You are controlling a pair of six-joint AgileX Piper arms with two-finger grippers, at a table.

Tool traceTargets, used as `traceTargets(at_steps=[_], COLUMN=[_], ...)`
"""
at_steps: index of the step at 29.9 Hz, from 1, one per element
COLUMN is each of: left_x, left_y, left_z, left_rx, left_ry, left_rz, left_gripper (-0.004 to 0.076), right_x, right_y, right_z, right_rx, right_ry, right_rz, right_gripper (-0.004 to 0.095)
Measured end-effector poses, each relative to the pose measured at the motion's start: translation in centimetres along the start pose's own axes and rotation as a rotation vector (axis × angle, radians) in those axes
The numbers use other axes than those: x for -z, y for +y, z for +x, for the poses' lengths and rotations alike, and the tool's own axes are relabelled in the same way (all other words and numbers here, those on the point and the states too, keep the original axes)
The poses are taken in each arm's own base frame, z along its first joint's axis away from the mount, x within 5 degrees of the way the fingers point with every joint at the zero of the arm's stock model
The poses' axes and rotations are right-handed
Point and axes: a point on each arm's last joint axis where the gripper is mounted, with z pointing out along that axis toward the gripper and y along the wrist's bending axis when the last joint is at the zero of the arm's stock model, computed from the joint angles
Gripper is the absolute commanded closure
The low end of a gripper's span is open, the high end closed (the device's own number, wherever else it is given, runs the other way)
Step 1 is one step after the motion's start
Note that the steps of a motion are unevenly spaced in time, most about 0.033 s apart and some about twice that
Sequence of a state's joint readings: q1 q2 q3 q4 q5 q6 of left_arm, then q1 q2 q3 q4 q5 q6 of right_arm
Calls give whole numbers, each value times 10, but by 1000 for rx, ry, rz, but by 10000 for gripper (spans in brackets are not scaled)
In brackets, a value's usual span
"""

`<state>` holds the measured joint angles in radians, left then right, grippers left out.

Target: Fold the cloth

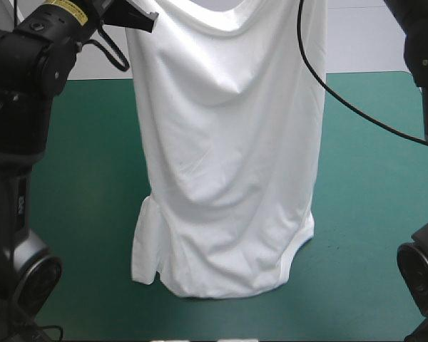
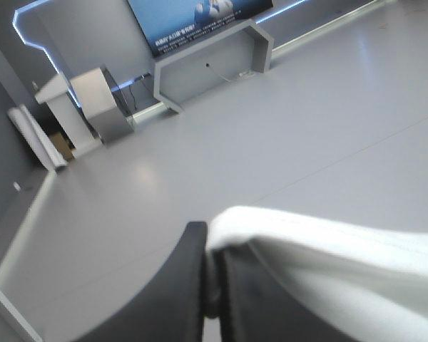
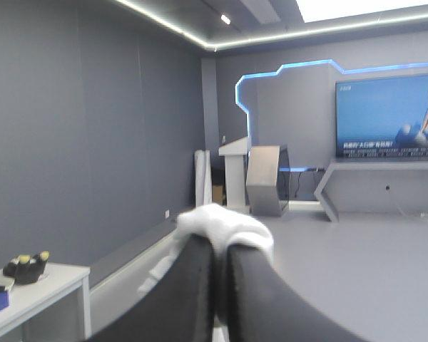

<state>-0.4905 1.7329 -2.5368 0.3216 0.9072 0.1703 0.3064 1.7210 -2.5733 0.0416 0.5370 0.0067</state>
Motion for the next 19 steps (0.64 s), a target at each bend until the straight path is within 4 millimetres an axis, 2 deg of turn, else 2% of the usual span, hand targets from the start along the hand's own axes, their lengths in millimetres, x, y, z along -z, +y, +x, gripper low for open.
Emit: traceTargets(at_steps=[2,4,7,11,13,15,18,19], left_x=[-25,-37,-25,12,19,16,-11,-22], left_y=[20,36,61,88,97,101,96,93], left_z=[17,22,8,-16,-18,-12,11,20], left_rx=[43,77,75,62,67,54,44,47], left_ry=[-16,-89,-229,-383,-405,-371,-240,-193], left_rz=[-25,-55,-126,-209,-212,-194,-127,-101], left_gripper=[734,734,734,734,734,734,734,734], right_x=[-5,-8,-7,7,14,16,8,1], right_y=[-1,-2,-1,0,0,-1,-5,-7], right_z=[0,-4,-16,-38,-46,-46,-27,-14], right_rx=[17,28,45,90,112,141,187,198], right_ry=[-66,-150,-307,-429,-418,-363,-190,-109], right_rz=[10,14,15,24,31,45,75,86], right_gripper=[922,922,922,922,922,922,922,922])
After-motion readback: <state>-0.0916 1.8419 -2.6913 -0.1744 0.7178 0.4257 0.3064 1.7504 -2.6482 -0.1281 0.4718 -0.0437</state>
